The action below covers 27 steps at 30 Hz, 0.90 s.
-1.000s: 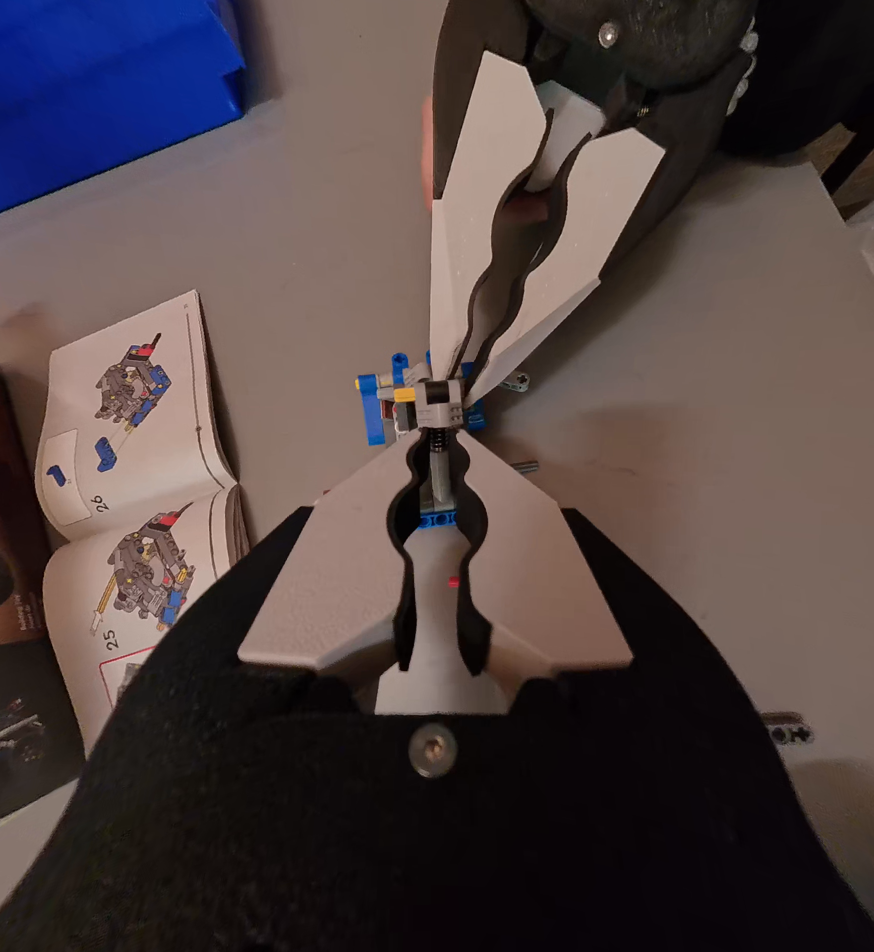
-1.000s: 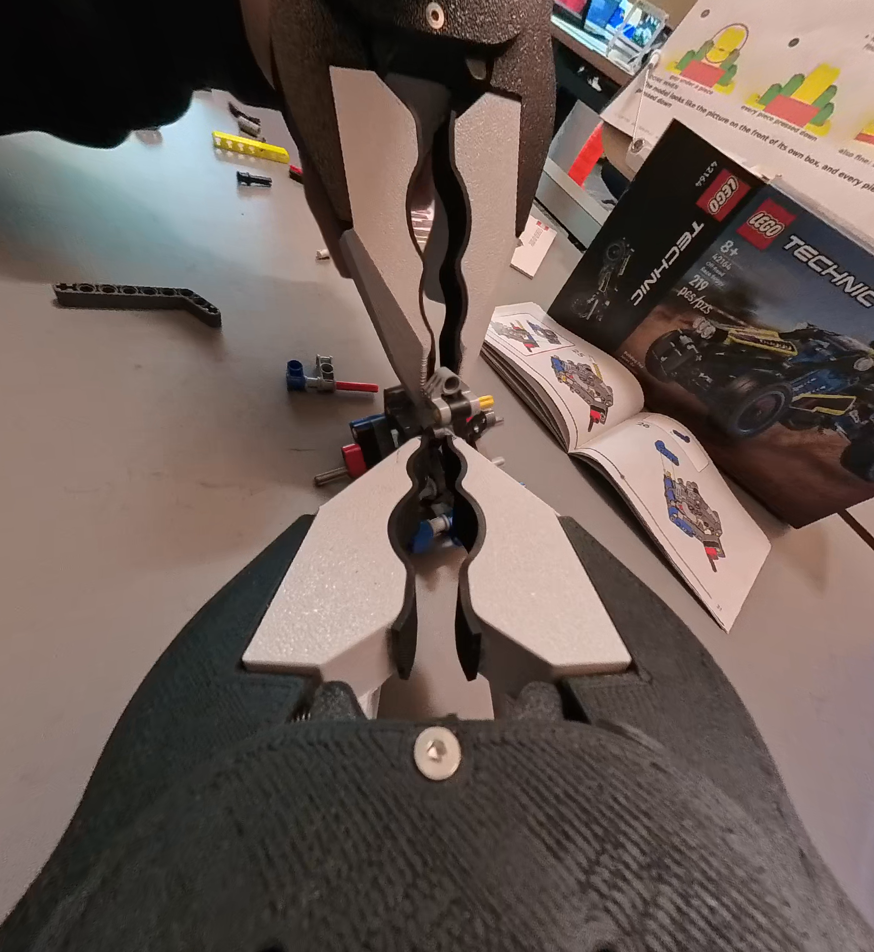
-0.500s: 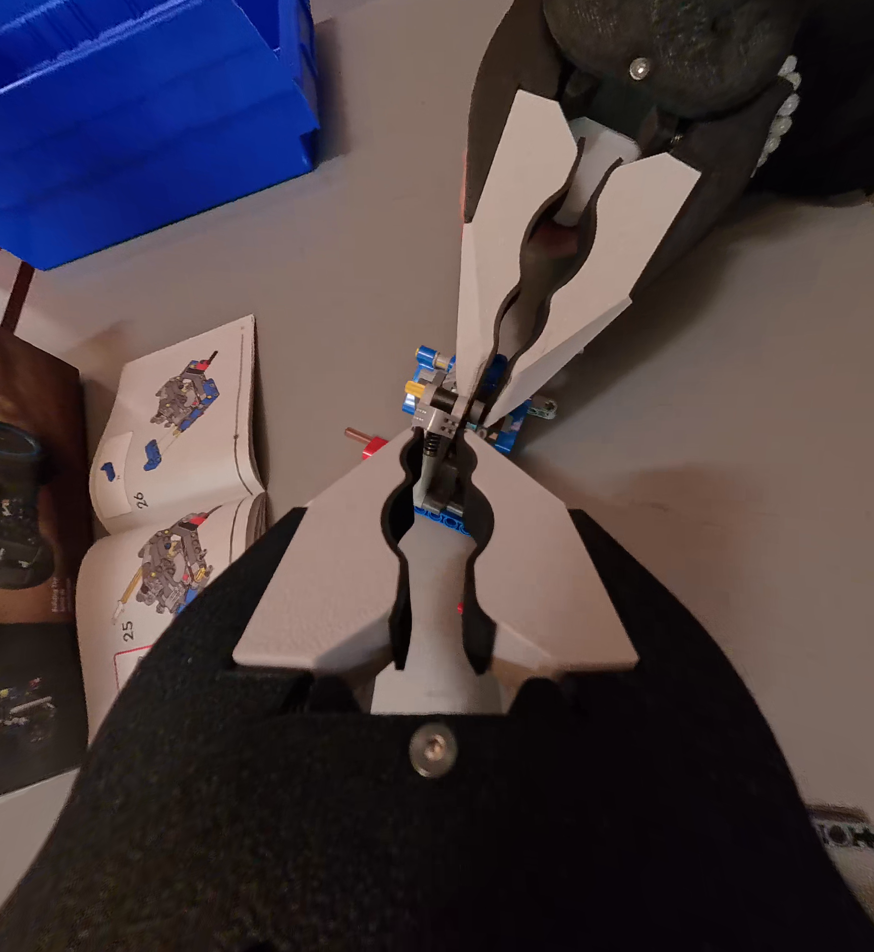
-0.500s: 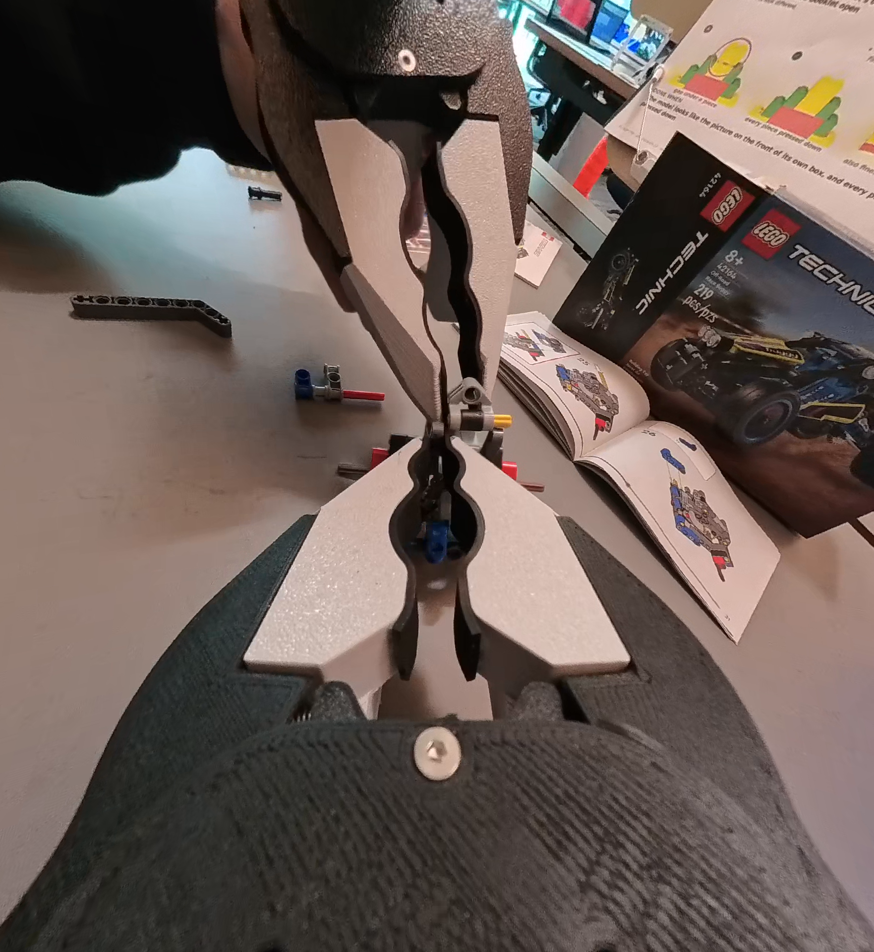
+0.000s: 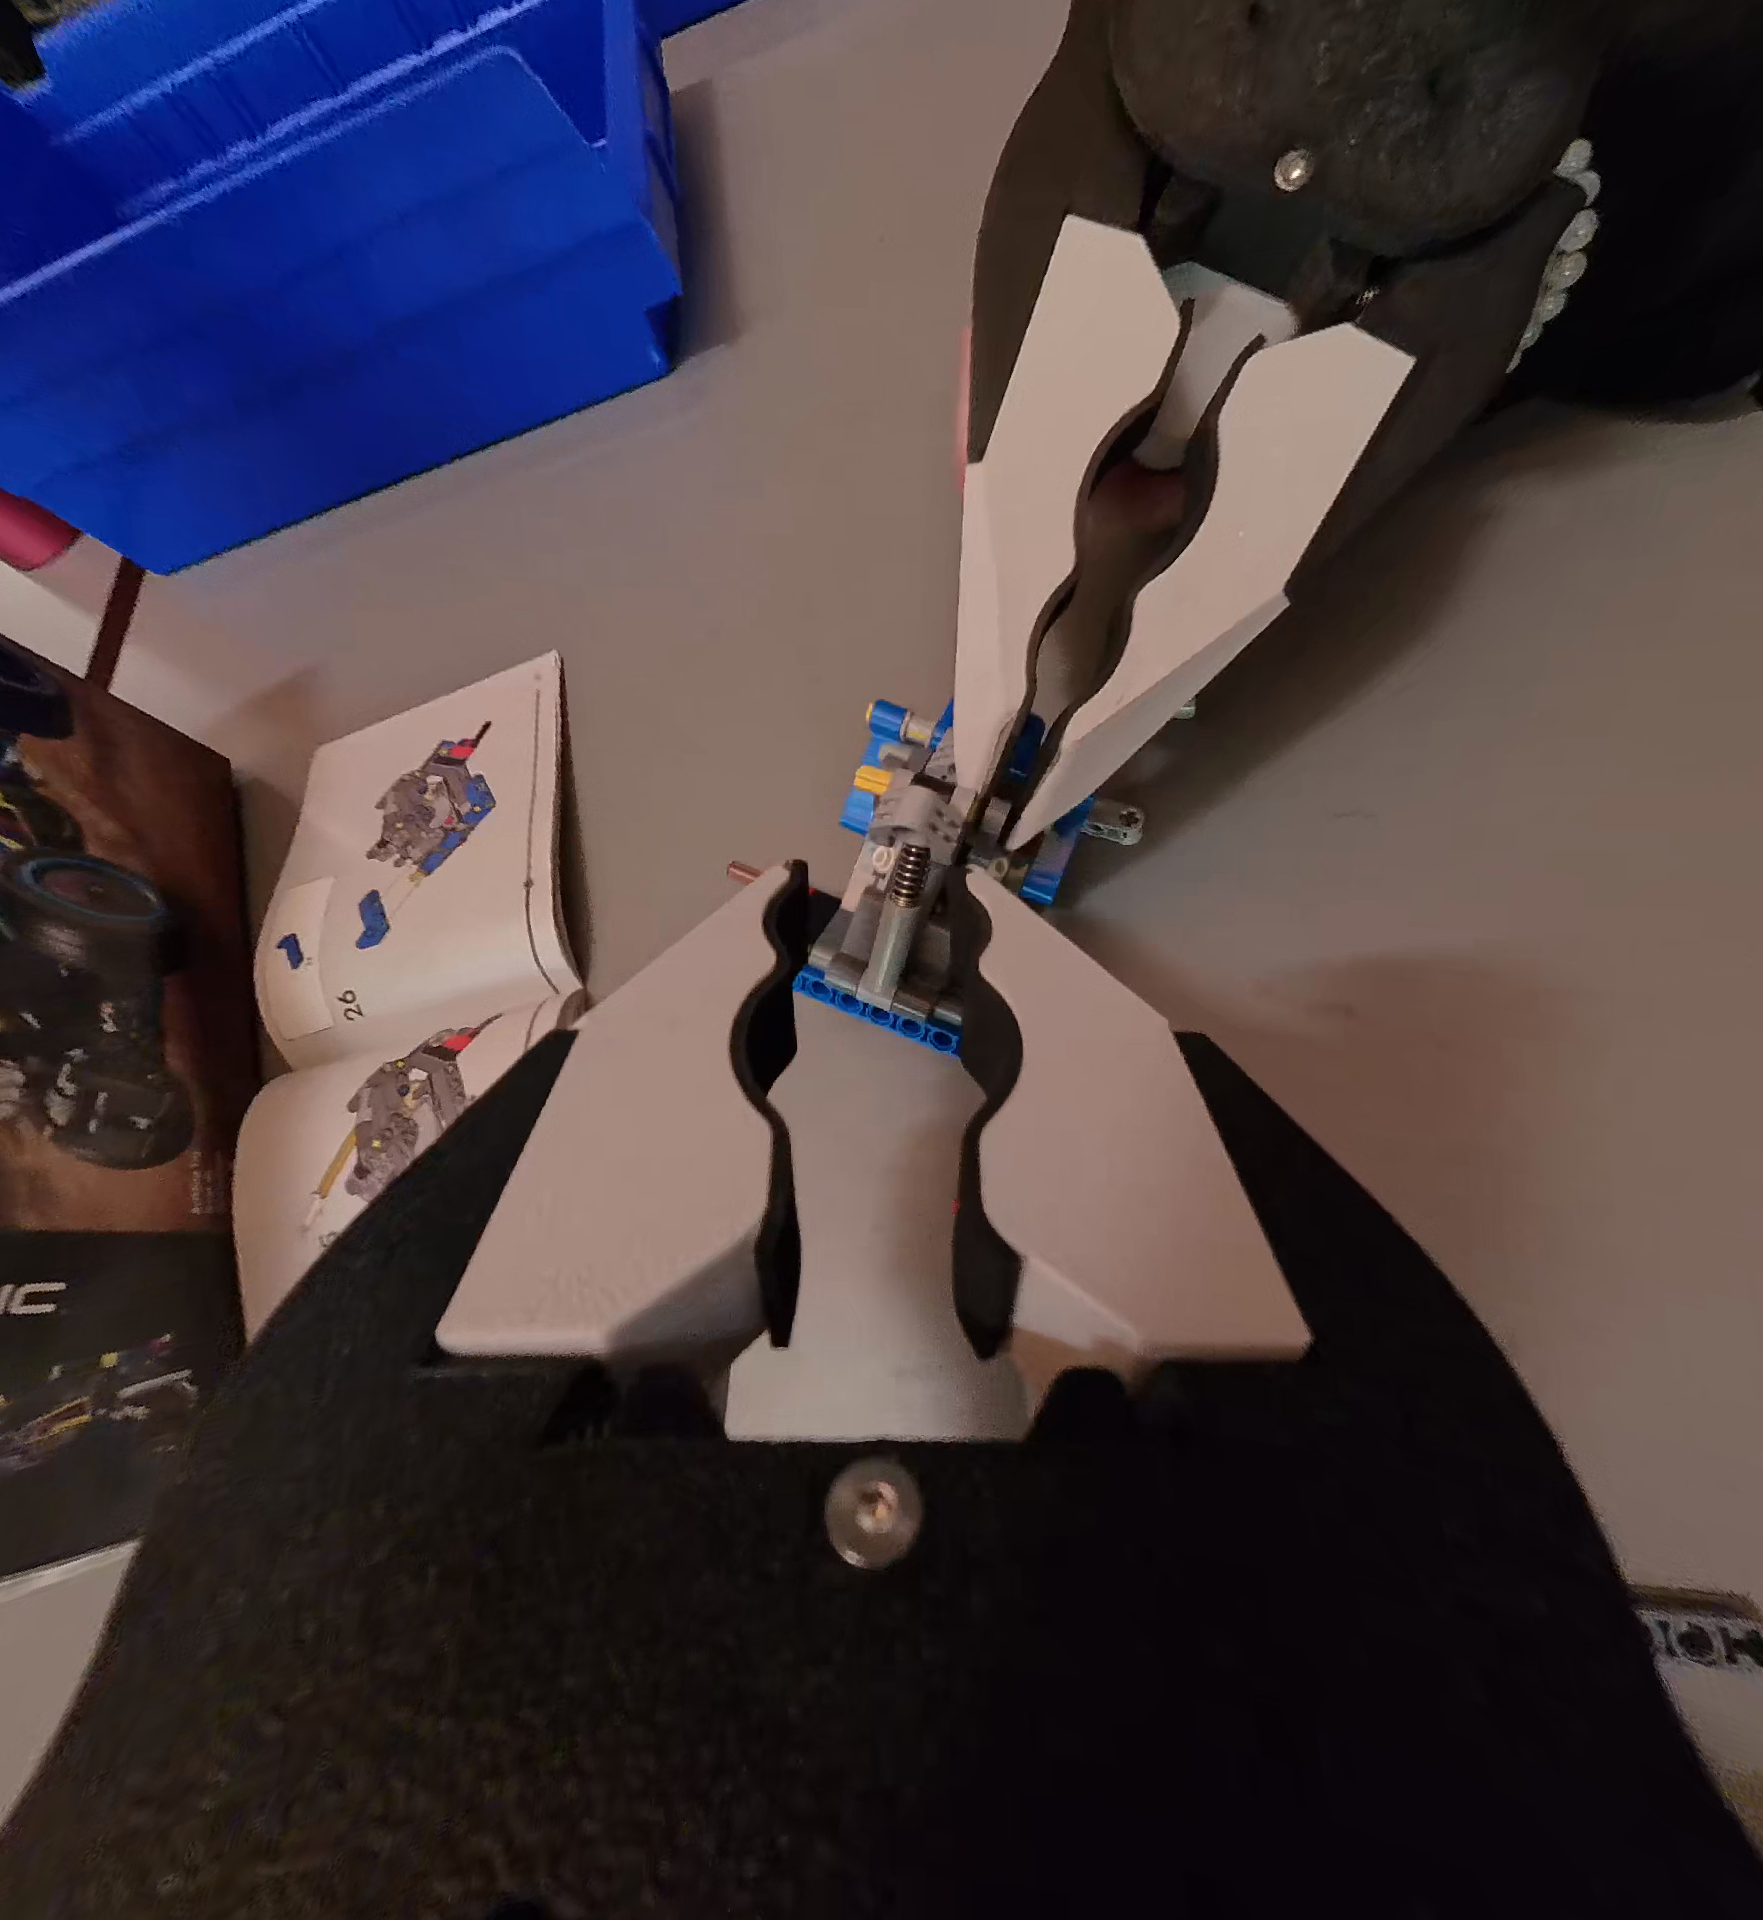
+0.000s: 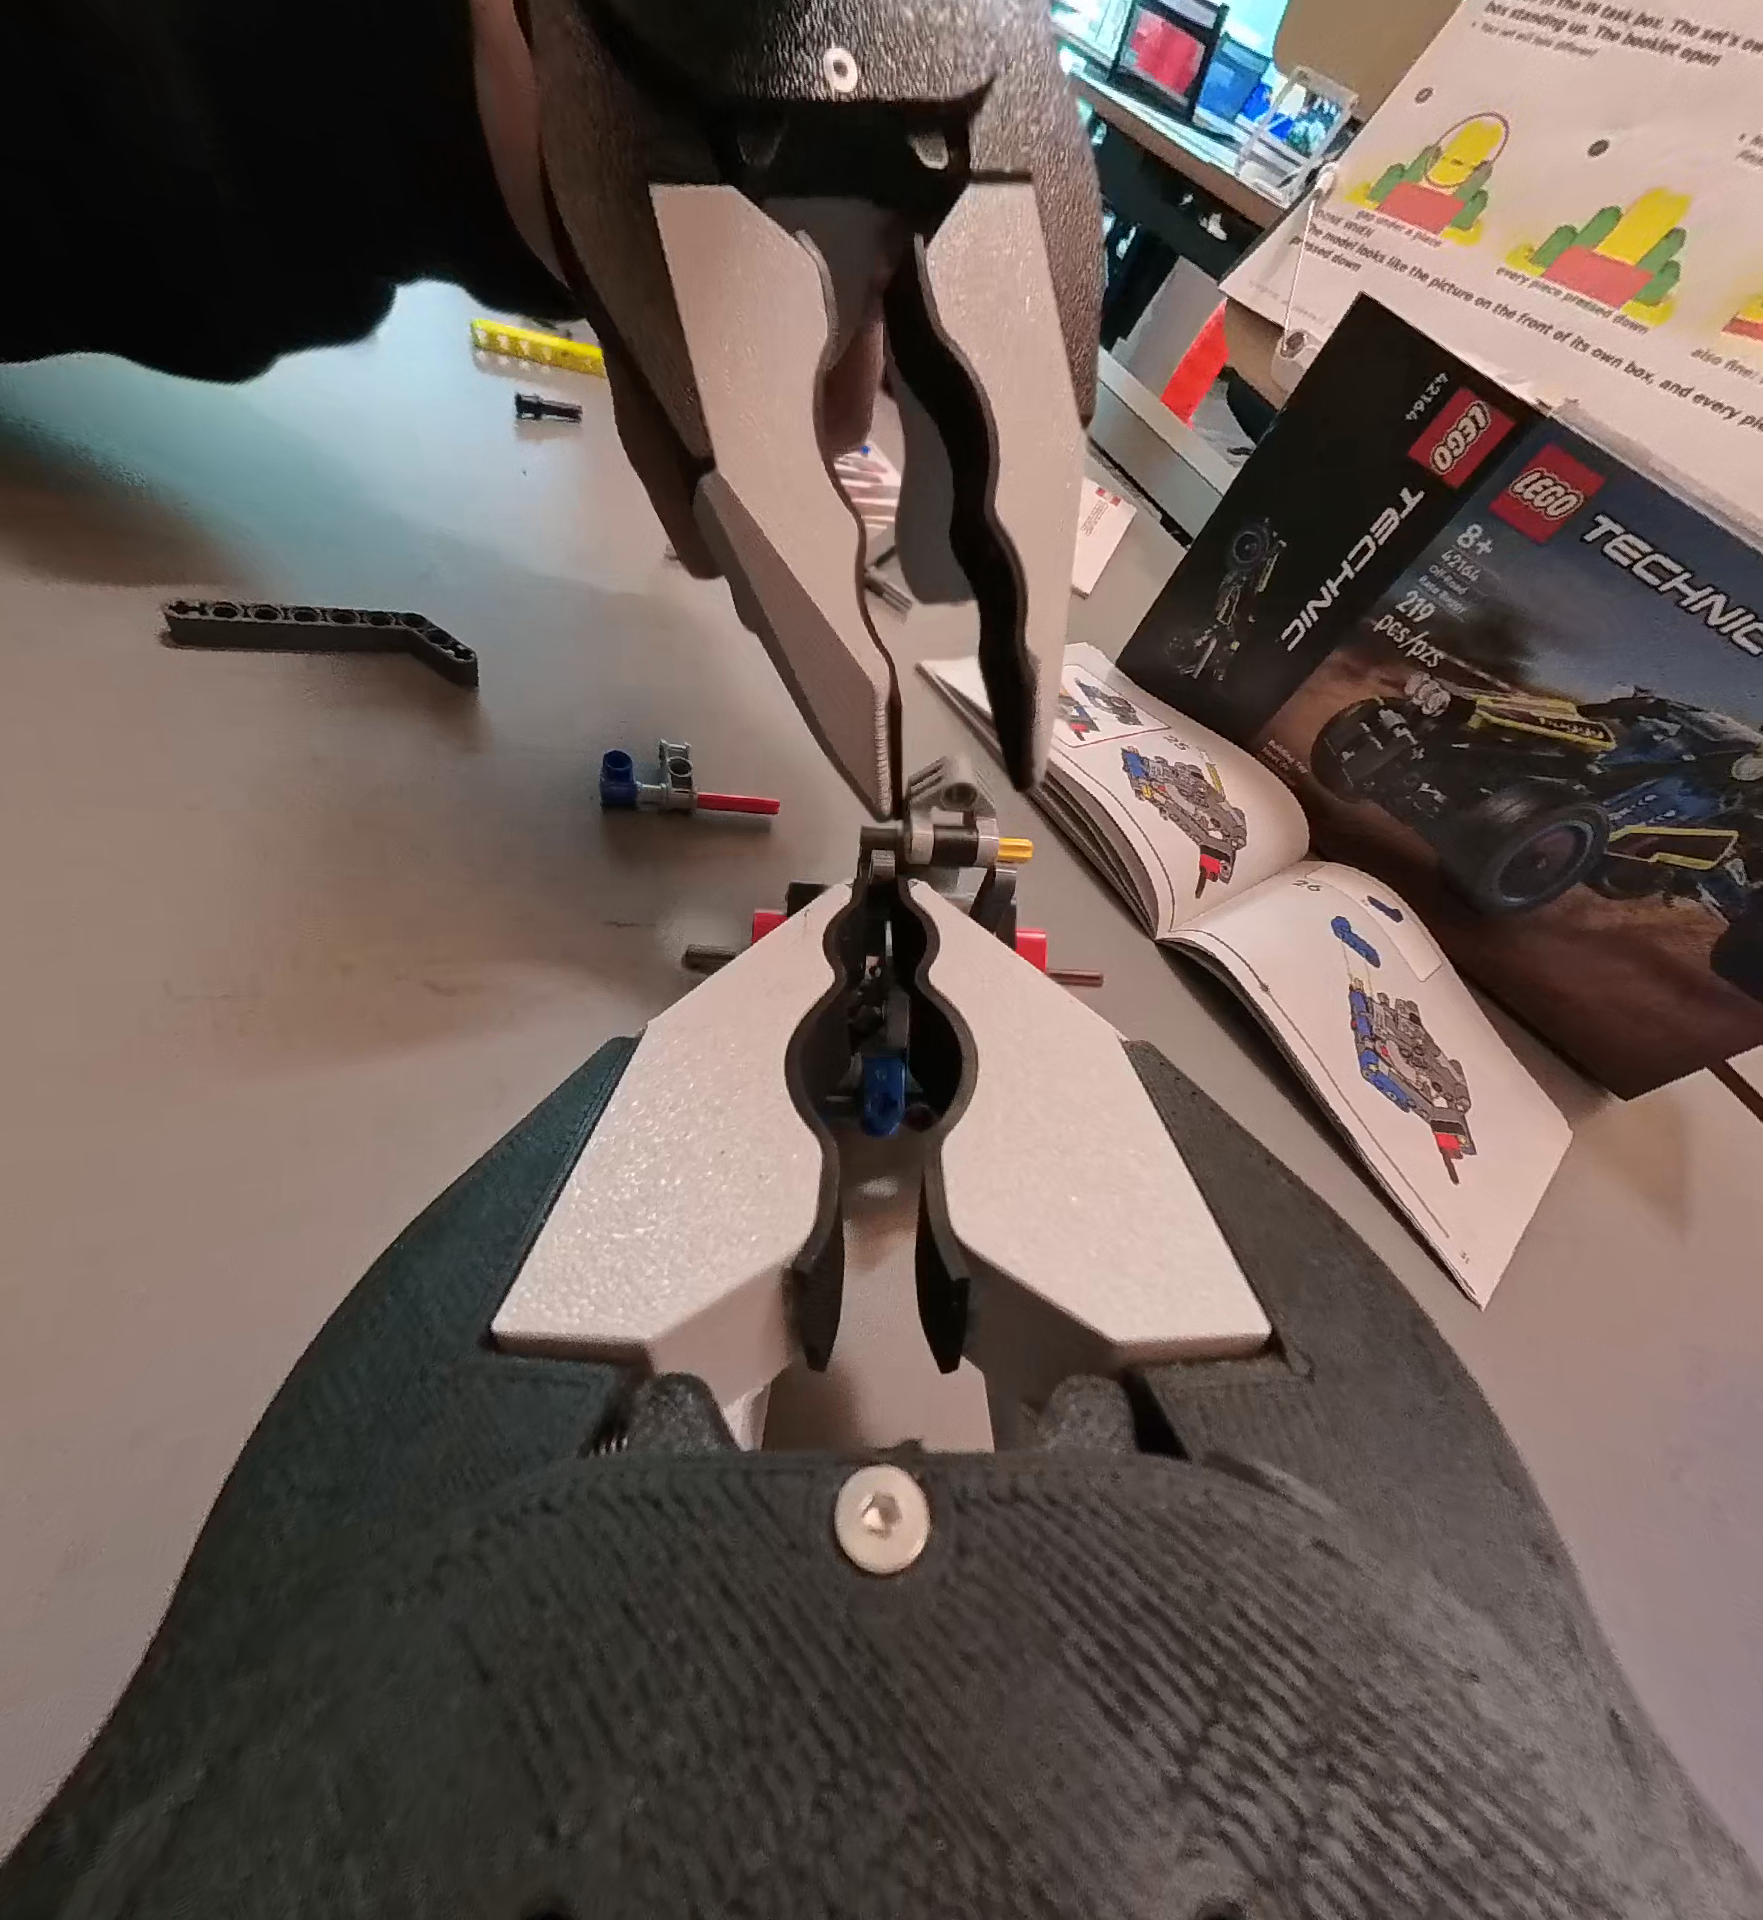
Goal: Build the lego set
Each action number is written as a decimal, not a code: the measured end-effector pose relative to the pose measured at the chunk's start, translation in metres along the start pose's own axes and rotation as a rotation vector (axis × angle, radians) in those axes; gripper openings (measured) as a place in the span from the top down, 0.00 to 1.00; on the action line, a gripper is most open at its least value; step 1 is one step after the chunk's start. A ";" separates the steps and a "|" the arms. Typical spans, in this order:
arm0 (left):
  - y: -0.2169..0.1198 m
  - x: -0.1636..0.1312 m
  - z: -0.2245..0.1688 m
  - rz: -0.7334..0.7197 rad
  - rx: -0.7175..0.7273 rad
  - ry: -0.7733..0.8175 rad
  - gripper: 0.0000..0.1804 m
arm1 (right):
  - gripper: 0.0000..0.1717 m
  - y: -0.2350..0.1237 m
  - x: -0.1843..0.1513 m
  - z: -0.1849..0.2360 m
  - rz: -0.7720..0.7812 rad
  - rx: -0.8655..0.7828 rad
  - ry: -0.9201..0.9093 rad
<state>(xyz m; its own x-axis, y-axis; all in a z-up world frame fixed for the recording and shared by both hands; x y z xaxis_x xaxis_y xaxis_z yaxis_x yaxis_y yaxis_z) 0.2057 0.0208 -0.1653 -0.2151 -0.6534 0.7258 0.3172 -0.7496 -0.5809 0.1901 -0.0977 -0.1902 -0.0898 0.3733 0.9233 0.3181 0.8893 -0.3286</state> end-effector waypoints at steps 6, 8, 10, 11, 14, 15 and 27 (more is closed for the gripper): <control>-0.004 0.010 -0.005 0.020 0.044 0.087 0.86 | 1.00 0.000 0.000 0.001 0.004 0.008 -0.009; -0.007 0.016 -0.007 0.011 0.056 0.119 0.83 | 0.99 0.000 0.000 0.001 0.004 0.009 -0.011; -0.008 0.027 -0.013 -0.023 0.043 0.149 0.83 | 1.00 0.001 0.000 0.001 0.004 0.011 -0.011; -0.007 0.030 -0.015 -0.021 0.044 0.170 0.84 | 1.00 0.000 0.000 0.001 0.001 0.012 -0.011; -0.001 0.030 -0.017 0.067 0.066 0.231 0.86 | 1.00 0.000 0.000 0.001 -0.002 0.010 -0.011; 0.000 0.029 -0.015 0.089 0.079 0.237 0.86 | 1.00 0.000 0.000 0.001 -0.004 0.010 -0.011; 0.003 0.007 -0.012 0.099 0.126 0.175 0.90 | 1.00 -0.002 0.001 0.000 -0.021 0.005 0.000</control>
<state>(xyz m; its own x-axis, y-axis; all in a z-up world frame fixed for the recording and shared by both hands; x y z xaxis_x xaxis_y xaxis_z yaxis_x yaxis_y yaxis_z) 0.1943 0.0125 -0.1665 -0.3308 -0.7398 0.5859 0.4556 -0.6689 -0.5873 0.1898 -0.0988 -0.1887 -0.0964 0.3542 0.9302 0.3111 0.8984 -0.3099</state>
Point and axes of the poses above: each gripper's, where its closed fingertips meet, y out along the fingers, x out of its top, z = x × y across the jaws, the point moved 7 cm from there along -y, back along the fingers, and after that the axes turned 9 degrees about y, right-handed, at the moved point
